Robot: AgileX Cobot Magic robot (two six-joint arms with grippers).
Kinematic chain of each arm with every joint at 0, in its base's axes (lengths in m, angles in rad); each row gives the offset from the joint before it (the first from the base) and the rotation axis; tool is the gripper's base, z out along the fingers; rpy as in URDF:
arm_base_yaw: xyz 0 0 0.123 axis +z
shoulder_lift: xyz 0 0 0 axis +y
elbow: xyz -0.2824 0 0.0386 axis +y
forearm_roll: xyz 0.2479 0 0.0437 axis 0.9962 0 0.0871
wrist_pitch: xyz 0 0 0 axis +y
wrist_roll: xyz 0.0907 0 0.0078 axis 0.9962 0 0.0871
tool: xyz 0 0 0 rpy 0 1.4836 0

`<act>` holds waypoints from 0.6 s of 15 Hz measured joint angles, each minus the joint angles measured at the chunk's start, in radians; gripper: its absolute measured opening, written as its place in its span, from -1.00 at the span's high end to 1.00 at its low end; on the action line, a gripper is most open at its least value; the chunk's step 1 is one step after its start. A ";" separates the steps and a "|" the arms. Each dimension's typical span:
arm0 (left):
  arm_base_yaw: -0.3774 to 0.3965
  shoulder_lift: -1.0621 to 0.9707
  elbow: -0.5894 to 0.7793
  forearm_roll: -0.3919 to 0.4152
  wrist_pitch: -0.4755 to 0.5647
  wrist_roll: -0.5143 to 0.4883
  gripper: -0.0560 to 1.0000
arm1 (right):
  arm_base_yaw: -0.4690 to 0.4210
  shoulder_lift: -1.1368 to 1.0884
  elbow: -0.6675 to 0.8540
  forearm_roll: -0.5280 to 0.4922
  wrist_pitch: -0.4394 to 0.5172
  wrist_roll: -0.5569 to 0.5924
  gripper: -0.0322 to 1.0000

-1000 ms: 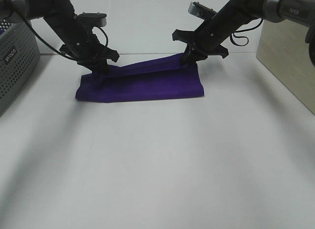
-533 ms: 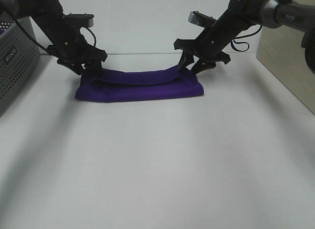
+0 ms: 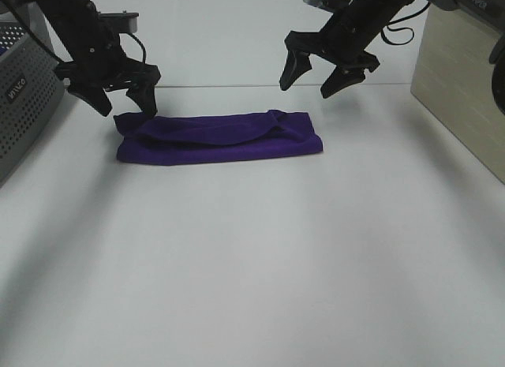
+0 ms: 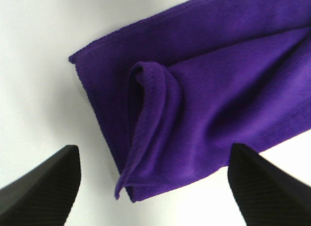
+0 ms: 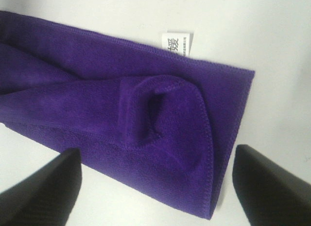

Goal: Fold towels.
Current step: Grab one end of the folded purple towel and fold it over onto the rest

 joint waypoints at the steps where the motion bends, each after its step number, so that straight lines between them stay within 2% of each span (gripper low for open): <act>1: 0.018 0.000 -0.005 -0.065 0.001 0.024 -0.55 | 0.000 -0.004 -0.008 0.000 0.004 0.000 -0.66; 3: 0.048 0.000 -0.005 -0.145 0.002 0.046 -0.55 | 0.000 -0.004 -0.009 -0.005 0.012 0.001 -0.66; 6: 0.076 0.001 -0.005 -0.172 0.003 0.058 -0.55 | 0.000 -0.004 -0.009 -0.013 0.013 0.013 -0.66; 9: 0.133 0.045 -0.006 -0.270 0.008 0.080 -0.55 | 0.000 -0.017 -0.009 -0.018 0.013 0.037 -0.66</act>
